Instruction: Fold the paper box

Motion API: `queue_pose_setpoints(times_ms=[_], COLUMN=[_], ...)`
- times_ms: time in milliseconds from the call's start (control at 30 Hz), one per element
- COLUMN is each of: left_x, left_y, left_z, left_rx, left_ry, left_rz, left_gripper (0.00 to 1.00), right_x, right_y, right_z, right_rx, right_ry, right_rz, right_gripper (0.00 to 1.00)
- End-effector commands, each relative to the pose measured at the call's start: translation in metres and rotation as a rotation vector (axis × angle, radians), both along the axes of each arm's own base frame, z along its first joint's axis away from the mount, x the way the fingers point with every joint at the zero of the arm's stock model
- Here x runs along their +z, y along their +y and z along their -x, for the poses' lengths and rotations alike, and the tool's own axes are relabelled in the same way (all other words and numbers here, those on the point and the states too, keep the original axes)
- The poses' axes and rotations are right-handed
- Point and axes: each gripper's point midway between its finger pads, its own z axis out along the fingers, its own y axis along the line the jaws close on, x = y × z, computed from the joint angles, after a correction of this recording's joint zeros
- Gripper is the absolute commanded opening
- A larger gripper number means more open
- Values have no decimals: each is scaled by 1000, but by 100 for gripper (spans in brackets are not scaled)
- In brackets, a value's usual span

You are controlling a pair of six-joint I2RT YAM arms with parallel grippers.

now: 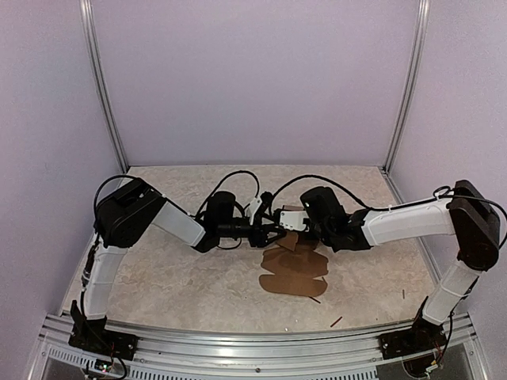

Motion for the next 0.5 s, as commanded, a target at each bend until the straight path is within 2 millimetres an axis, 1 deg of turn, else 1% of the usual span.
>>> queue_pose_setpoints(times_ms=[0, 100, 167, 233, 367, 433, 467], left_x=[-1, -5, -4, -3, 2, 4, 3], left_y=[-7, -8, -7, -7, -8, -11, -12], left_z=[-2, -10, -14, -14, -15, -14, -15], left_rx=[43, 95, 129, 146, 178, 185, 185], left_ry=[-74, -80, -86, -97, -125, -141, -145], left_rz=[32, 16, 17, 20, 36, 40, 39], left_gripper=[58, 57, 55, 52, 48, 49, 51], right_x=[-5, -5, -5, -4, -9, -13, -14], right_y=[7, 8, 8, 11, 11, 11, 12], right_z=[12, 14, 14, 15, 17, 18, 19], right_rx=[29, 23, 17, 18, 20, 17, 16], right_ry=[56, 71, 83, 90, 120, 132, 138], right_rz=[-23, -38, -53, -69, -67, -68, -68], right_gripper=[1, 2, 4, 5, 7, 8, 8])
